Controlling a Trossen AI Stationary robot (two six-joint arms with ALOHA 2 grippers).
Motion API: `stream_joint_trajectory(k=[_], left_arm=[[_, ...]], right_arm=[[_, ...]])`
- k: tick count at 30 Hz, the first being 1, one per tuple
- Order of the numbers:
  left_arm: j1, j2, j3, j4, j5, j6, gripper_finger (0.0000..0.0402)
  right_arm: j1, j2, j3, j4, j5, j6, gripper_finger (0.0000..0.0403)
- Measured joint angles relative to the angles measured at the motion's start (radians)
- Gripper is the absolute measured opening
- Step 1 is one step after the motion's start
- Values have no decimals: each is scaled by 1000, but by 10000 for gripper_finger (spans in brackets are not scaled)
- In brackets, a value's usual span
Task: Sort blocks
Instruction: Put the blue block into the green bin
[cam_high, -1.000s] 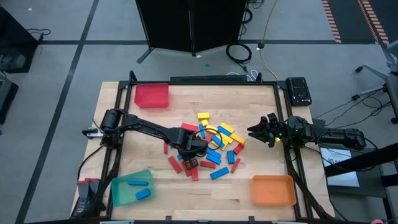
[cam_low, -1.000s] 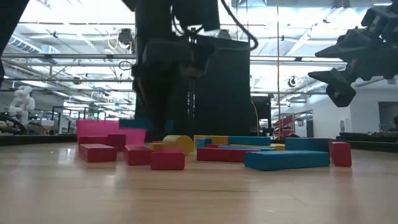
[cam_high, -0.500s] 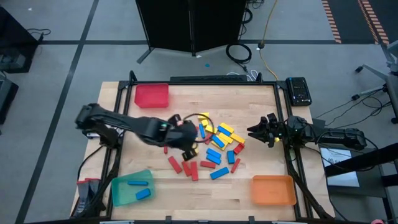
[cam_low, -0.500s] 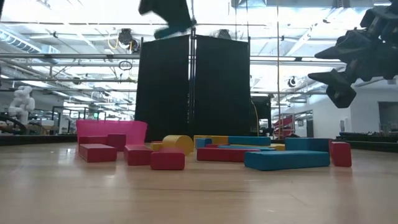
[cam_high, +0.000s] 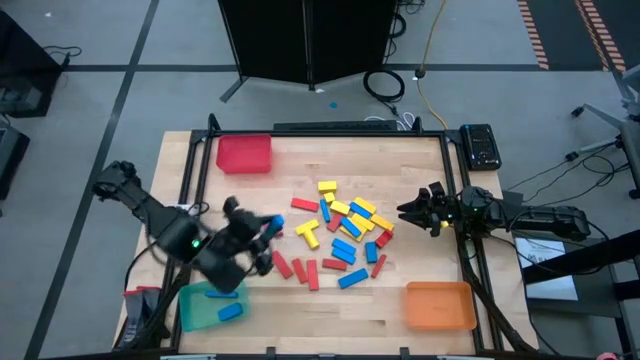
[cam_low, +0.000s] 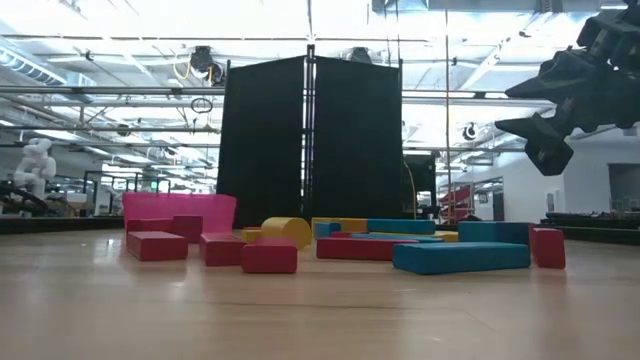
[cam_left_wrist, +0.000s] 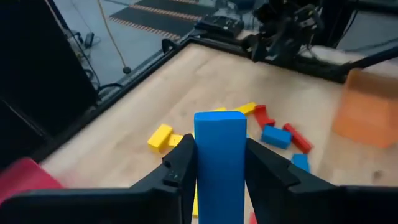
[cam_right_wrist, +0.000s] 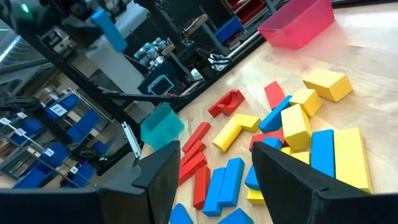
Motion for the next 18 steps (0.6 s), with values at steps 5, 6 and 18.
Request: stream_joint_trajectory(k=[5,6,18], left_arm=[[-117,-7,-91,-77,-39,-263,105],[-141,-7,-108,-95,-31,-313,105],[-451,-7,-159,-496,250,-944,105]], right_arm=[[0,3,0,0,1,24,199],[0,3,0,0,1,24,199],[0,4,0,-7,52,24,199]])
